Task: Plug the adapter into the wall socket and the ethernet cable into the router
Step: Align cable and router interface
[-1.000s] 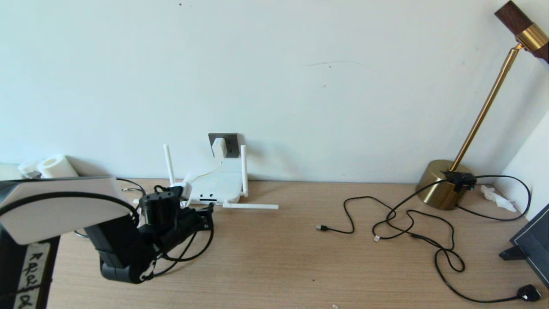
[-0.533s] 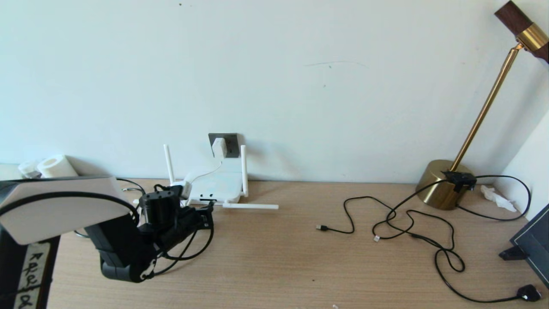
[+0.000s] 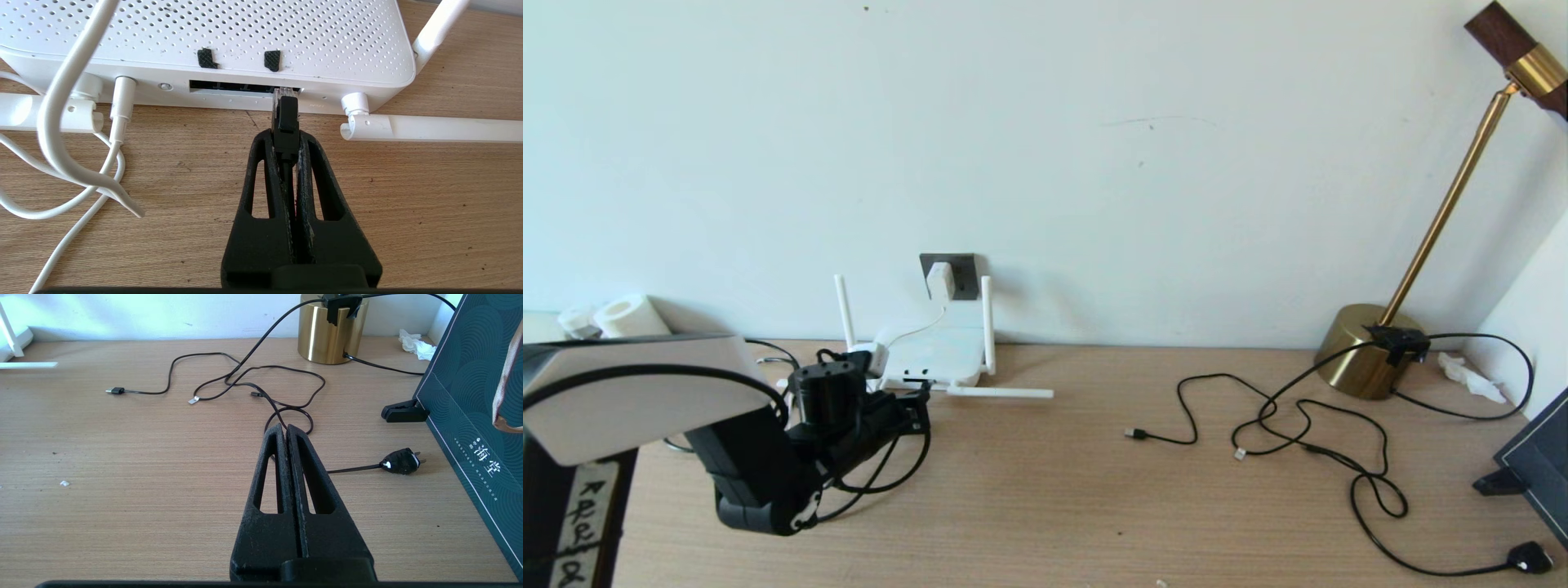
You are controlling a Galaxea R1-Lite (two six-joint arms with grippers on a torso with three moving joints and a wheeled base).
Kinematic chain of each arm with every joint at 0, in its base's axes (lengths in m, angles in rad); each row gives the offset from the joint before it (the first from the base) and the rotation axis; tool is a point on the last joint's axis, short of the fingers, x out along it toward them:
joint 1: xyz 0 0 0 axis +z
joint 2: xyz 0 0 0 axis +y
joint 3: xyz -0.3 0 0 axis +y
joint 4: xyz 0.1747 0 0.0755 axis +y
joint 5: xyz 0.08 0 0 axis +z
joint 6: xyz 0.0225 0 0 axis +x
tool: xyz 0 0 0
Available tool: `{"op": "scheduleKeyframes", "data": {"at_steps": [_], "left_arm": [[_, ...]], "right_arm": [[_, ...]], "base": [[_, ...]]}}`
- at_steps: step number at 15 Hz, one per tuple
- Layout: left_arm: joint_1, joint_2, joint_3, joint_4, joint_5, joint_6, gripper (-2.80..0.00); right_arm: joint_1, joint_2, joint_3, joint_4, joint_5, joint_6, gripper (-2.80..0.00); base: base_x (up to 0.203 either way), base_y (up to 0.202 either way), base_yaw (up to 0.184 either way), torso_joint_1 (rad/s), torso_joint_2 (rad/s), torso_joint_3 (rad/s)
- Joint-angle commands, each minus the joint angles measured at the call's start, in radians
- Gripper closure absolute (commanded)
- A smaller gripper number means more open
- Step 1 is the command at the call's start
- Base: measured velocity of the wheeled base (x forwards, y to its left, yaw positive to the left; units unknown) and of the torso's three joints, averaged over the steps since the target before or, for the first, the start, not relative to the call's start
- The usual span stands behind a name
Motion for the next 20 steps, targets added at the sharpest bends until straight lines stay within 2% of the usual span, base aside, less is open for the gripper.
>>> {"op": "scheduleKeyframes", "data": {"at_steps": [1, 20], "left_arm": [[0.0, 0.001, 0.0, -0.007, -0.001, -0.001, 0.0], [0.028, 0.001, -0.022, 0.013, -0.015, -0.003, 0.0]], "right_arm": [[0.0, 0.0, 0.0, 0.0, -0.001, 0.001, 0.0], [0.0, 0.0, 0.0, 0.0, 0.0, 0.001, 0.0]], "base": [[0.0, 0.0, 0.0, 0.0, 0.0, 0.0], [0.0, 0.0, 0.0, 0.0, 0.0, 0.0]]}}
